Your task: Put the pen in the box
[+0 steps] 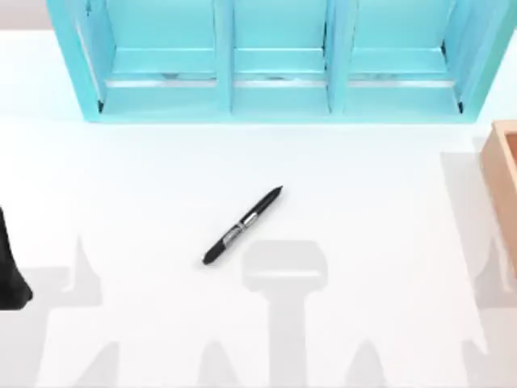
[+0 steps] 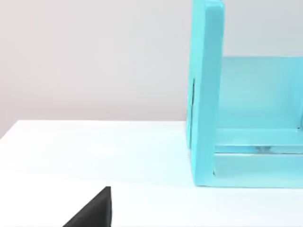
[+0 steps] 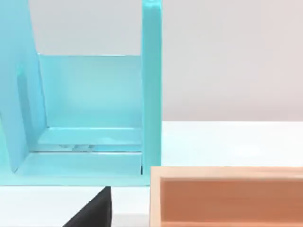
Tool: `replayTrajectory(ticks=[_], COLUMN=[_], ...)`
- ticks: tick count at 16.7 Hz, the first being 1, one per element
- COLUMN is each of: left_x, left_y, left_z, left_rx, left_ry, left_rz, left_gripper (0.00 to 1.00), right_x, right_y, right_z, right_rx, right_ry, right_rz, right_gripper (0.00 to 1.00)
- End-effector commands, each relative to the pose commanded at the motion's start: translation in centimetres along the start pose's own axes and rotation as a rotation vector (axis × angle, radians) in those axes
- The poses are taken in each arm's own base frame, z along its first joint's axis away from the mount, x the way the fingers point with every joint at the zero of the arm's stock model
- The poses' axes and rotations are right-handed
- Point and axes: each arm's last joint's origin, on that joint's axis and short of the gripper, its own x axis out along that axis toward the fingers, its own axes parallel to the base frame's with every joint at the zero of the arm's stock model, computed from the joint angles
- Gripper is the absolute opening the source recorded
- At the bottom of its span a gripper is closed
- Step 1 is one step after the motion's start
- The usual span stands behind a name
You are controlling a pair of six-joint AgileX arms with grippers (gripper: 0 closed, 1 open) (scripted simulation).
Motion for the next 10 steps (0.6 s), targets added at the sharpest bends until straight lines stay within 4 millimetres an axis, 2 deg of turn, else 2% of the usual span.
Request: replayTrajectory(ticks=[3, 5, 10], left_x=[0.0, 0.0, 0.0], left_y=[0.0, 0.0, 0.0], left_z=[0.0, 0.0, 0.0], left_rx=[0.0, 0.0, 0.0], left_ry=[0.0, 0.0, 0.0], left_rz=[0.0, 0.0, 0.0], left_gripper=[1.0, 1.0, 1.0], right_x=[0.0, 0.0, 1.2], right_y=[0.0, 0.1, 0.8], right_z=[0.2, 1.2, 6.4], right_rx=[0.008, 0.049, 0.266], right_ry=[0.004, 0.026, 0.207], right_rz=[0.002, 0.013, 0.047], right_gripper=[1.0, 1.0, 1.0])
